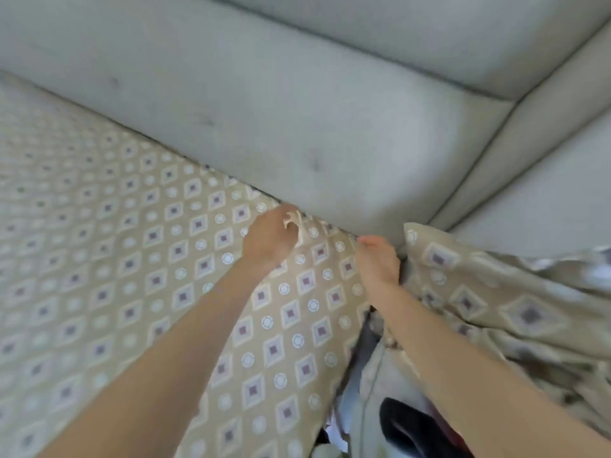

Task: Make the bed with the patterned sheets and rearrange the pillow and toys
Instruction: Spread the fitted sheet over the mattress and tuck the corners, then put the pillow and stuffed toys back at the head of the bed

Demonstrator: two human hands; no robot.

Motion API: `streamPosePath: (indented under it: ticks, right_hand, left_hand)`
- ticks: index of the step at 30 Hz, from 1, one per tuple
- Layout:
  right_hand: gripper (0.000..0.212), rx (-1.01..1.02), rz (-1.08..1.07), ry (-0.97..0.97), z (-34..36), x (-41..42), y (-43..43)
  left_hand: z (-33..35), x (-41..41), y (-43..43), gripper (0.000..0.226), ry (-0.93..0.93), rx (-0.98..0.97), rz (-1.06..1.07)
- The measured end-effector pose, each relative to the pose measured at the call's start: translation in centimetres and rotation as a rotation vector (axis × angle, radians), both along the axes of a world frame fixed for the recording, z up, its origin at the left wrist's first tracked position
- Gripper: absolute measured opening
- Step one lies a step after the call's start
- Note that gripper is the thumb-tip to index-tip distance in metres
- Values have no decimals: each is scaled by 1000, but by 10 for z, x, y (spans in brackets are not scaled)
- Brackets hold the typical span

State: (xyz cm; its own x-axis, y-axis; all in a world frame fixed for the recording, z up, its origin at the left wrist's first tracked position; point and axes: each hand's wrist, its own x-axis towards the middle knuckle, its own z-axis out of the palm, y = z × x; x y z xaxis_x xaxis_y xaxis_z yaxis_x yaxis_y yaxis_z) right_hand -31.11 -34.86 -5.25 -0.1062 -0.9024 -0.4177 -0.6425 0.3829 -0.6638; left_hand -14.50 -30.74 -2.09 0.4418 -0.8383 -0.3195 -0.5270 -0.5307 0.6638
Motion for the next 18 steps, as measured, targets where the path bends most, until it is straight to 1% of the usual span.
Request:
streamPosePath:
  ticks: [3, 7, 10, 13, 18]
  right_hand:
    - [29, -56, 102, -34, 55, -5, 18]
    - [20, -139, 186, -151, 122, -21, 48]
    - [23, -205, 275, -221, 171, -39, 77]
    - [24, -248, 347, -282, 216, -61, 112]
    - [21, -281, 456, -339, 275, -90, 166]
  left_hand:
    - [58, -3, 28, 40, 69, -97, 67]
    - [130, -17, 73, 38, 58, -196, 117]
    - [181, -38, 117, 39, 50, -271, 143]
    - [222, -66, 172, 39, 17, -330, 172]
    - [273, -106, 254, 39, 31, -360, 254]
